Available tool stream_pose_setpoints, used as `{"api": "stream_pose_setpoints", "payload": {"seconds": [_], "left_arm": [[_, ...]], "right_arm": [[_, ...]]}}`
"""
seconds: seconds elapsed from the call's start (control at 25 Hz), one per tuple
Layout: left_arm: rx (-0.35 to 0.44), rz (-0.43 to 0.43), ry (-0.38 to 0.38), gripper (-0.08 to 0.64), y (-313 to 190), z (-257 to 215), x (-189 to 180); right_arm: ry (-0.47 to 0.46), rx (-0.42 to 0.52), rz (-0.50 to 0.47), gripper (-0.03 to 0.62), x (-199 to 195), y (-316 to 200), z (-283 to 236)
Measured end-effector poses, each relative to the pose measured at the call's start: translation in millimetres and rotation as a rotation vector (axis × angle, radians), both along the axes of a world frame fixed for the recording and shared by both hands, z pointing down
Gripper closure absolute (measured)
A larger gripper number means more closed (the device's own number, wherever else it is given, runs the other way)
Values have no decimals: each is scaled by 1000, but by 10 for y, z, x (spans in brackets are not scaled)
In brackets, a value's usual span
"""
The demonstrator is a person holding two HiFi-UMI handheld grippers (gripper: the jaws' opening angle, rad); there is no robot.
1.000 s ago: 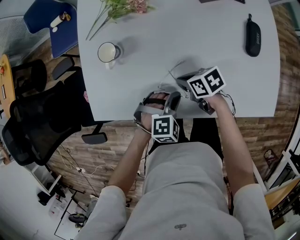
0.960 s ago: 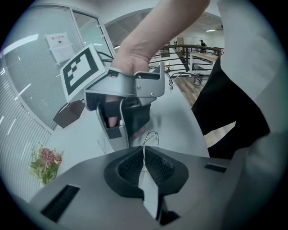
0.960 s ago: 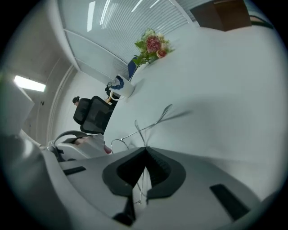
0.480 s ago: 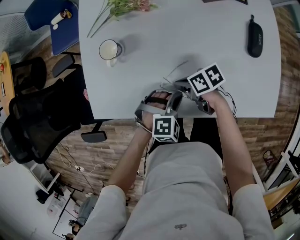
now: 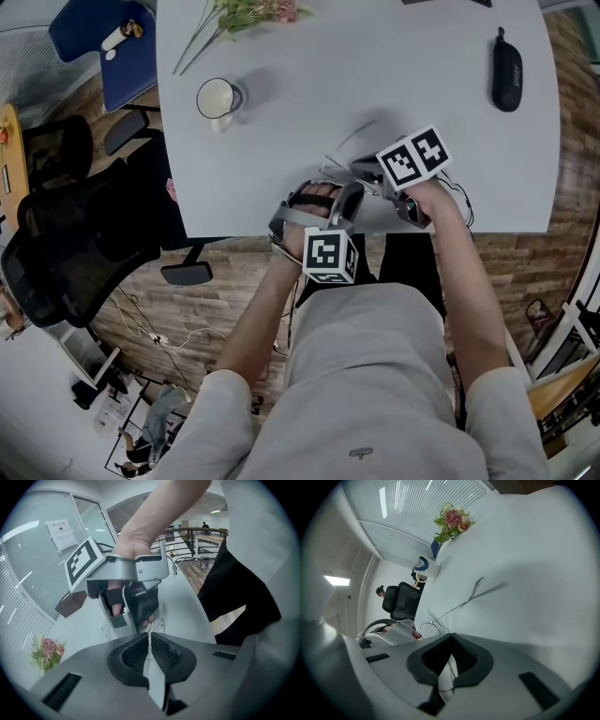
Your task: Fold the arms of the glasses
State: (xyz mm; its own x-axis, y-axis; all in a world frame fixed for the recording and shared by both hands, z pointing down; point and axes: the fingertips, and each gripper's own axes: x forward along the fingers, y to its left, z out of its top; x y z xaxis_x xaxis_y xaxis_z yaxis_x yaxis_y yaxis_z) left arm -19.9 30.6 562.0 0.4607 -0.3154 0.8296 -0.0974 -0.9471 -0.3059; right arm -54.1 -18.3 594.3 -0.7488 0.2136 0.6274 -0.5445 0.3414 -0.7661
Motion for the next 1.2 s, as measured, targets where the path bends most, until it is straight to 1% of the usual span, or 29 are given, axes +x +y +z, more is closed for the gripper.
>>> {"api": "stream_pose_setpoints", "payload": {"seconds": [0.16, 0.2, 0.24, 0.36, 0.52, 0.64, 0.8, 0.96, 1.08, 1.2], "left_arm": [[-32, -9, 8, 527, 30, -7, 12], [-34, -10, 5, 477, 35, -5, 15], [-33, -11, 0, 449, 39, -1, 16], [-22, -13, -7, 426, 37, 3, 16], [-12, -15, -8, 423, 42, -36, 9], [-1, -34, 1, 423, 45, -123, -28], [19, -89, 13, 423, 8, -237, -165], [32, -141, 1, 425, -88, -259, -363], [38, -156, -12, 434, -172, -246, -484], [37, -156, -26, 437, -237, -227, -556]], "right_arm": [[0, 16, 7, 584, 37, 34, -35], [-1, 24, 13, 584, 47, 33, -50], [-3, 34, 21, 584, 55, 27, -67], [-11, 76, 45, 584, 81, -28, -123], [-11, 128, 71, 584, 157, -122, -213], [-11, 168, 73, 584, 209, -152, -298], [24, 250, 38, 584, 279, -180, -366], [61, 309, -8, 584, 328, -229, -415], [66, 340, -17, 584, 330, -284, -469], [73, 395, -36, 584, 316, -344, -530]]}}
